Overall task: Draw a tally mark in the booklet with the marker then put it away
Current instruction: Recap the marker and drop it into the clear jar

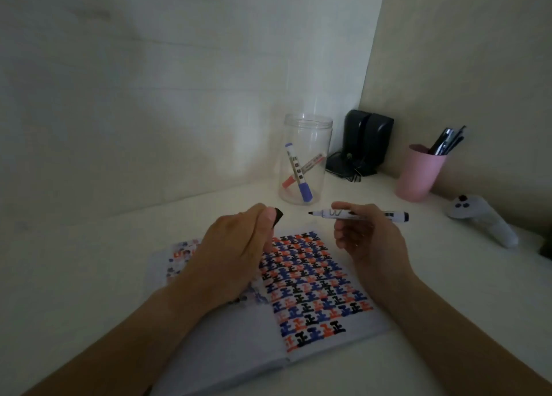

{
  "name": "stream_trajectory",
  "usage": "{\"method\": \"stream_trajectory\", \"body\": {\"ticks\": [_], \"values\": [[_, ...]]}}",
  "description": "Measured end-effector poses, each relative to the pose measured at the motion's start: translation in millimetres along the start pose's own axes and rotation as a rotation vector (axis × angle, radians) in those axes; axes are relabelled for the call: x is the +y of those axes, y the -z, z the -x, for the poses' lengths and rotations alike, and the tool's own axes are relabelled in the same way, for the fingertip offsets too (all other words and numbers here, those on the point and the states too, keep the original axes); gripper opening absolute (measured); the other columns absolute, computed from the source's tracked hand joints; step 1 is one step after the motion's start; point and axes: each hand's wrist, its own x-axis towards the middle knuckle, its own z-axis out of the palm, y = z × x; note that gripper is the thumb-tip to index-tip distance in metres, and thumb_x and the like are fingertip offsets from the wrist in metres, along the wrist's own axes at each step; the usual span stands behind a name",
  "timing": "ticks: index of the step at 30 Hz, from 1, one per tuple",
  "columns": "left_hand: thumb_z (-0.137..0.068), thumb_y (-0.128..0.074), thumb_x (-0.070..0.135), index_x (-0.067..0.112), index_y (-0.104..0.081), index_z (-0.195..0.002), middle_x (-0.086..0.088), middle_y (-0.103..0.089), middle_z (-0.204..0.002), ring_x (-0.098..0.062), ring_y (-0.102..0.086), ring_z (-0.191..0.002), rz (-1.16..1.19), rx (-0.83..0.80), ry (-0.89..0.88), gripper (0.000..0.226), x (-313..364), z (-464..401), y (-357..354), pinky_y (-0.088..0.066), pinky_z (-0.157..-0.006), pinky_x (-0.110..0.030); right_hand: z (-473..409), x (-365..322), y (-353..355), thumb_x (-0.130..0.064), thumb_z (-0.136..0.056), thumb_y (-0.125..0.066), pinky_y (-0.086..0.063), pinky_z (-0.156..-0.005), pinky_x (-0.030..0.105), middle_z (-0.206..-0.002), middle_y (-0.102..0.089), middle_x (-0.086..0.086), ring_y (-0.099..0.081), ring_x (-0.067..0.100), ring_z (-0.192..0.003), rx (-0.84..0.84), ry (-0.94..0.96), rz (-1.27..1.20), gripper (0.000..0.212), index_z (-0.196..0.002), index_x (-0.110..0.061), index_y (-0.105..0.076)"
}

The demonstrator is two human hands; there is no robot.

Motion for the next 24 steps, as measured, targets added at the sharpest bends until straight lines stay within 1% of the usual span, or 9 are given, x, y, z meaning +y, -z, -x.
{"method": "stream_trajectory", "body": {"ticks": [1, 2, 4, 6, 10, 16, 19, 21, 24], "values": [[-0.096, -0.022, 0.050, 0.024, -0.051, -0.079, 0.003, -0.057, -0.066, -0.016, -0.056, -0.058, 0.009, 0.015, 0.022, 0.043, -1.4, -0.4, 0.3, -0.049, -0.061, -0.040, 0.1, -1.3, -0.9, -0.014, -0.092, -0.055, -0.048, -0.058, 0.031, -0.064, -0.066, 0.010, -0.058, 0.020, -0.059, 0.005, -0.009, -0.022, 0.024, -0.096, -0.002, -0.076], [-0.098, -0.030, 0.050, 0.021, -0.056, -0.088, 0.004, -0.062, -0.073, -0.012, -0.059, -0.063, -0.010, 0.013, 0.041, 0.040, -3.3, -0.4, 0.1, -0.051, -0.064, -0.034, -0.2, -2.9, -1.8, -0.012, -0.092, -0.056, -0.048, -0.059, 0.031, -0.064, -0.067, 0.010, -0.060, 0.020, -0.058, 0.009, -0.012, -0.044, 0.021, -0.096, -0.002, -0.075], [-0.097, -0.049, 0.044, 0.026, -0.060, -0.102, 0.012, -0.067, -0.084, -0.004, -0.062, -0.074, -0.079, 0.022, 0.053, 0.022, -7.4, 0.5, -1.6, -0.046, -0.067, -0.012, 0.7, -6.3, -3.5, -0.009, -0.092, -0.058, -0.051, -0.061, 0.031, -0.067, -0.070, 0.011, -0.064, 0.020, -0.060, -0.010, -0.003, -0.078, 0.014, -0.094, -0.004, -0.071], [-0.093, -0.059, 0.041, 0.030, -0.063, -0.102, 0.016, -0.068, -0.084, 0.001, -0.061, -0.077, -0.130, 0.042, 0.057, 0.015, -10.0, -0.3, -2.2, -0.042, -0.066, -0.006, 3.6, -7.8, -4.9, -0.009, -0.092, -0.060, -0.052, -0.064, 0.030, -0.071, -0.072, 0.012, -0.066, 0.019, -0.061, -0.061, 0.012, -0.072, 0.013, -0.093, -0.003, -0.072], [-0.090, -0.063, 0.040, 0.030, -0.067, -0.099, 0.016, -0.069, -0.081, 0.002, -0.061, -0.078, -0.152, 0.076, 0.054, 0.014, -8.8, -2.0, -0.7, -0.043, -0.068, -0.006, 11.0, -6.7, -7.4, -0.006, -0.093, -0.059, -0.055, -0.063, 0.027, -0.068, -0.072, 0.010, -0.066, 0.017, -0.062, -0.135, 0.032, -0.023, 0.016, -0.093, 0.000, -0.073], [-0.090, -0.064, 0.038, 0.030, -0.068, -0.099, 0.021, -0.065, -0.081, 0.007, -0.060, -0.081, -0.164, 0.084, 0.044, 0.013, -6.5, -2.5, -0.8, -0.041, -0.070, -0.004, 16.2, -7.3, -8.2, -0.003, -0.092, -0.060, -0.057, -0.062, 0.025, -0.070, -0.073, 0.012, -0.067, 0.020, -0.064, -0.207, 0.055, 0.060, 0.016, -0.090, -0.003, -0.076], [-0.089, -0.066, 0.035, 0.027, -0.069, -0.102, 0.020, -0.065, -0.084, 0.005, -0.059, -0.085, -0.141, 0.084, 0.020, 0.016, -4.2, -1.7, 0.3, -0.041, -0.070, -0.003, 17.5, -7.0, -9.7, -0.010, -0.084, -0.068, -0.057, -0.063, 0.025, -0.072, -0.073, 0.012, -0.068, 0.020, -0.066, -0.228, 0.041, 0.083, 0.012, -0.088, -0.005, -0.079], [-0.087, -0.070, 0.031, 0.025, -0.069, -0.104, 0.016, -0.068, -0.087, 0.002, -0.059, -0.086, -0.130, 0.090, 0.007, 0.018, -3.3, -0.6, 2.0, -0.041, -0.072, -0.004, 18.2, -7.9, -10.5, -0.018, -0.077, -0.073, -0.057, -0.064, 0.024, -0.073, -0.074, 0.010, -0.068, 0.017, -0.068, -0.219, 0.031, 0.082, 0.017, -0.087, -0.007, -0.081], [-0.086, -0.071, 0.029, 0.025, -0.069, -0.104, 0.013, -0.070, -0.089, 0.000, -0.059, -0.087, -0.135, 0.096, -0.006, 0.018, -3.5, -0.4, 3.2, -0.040, -0.073, -0.003, 18.3, -9.3, -10.2, -0.019, -0.073, -0.074, -0.058, -0.064, 0.022, -0.076, -0.075, 0.009, -0.070, 0.015, -0.068, -0.201, 0.028, 0.045, 0.018, -0.084, -0.007, -0.081]]}}
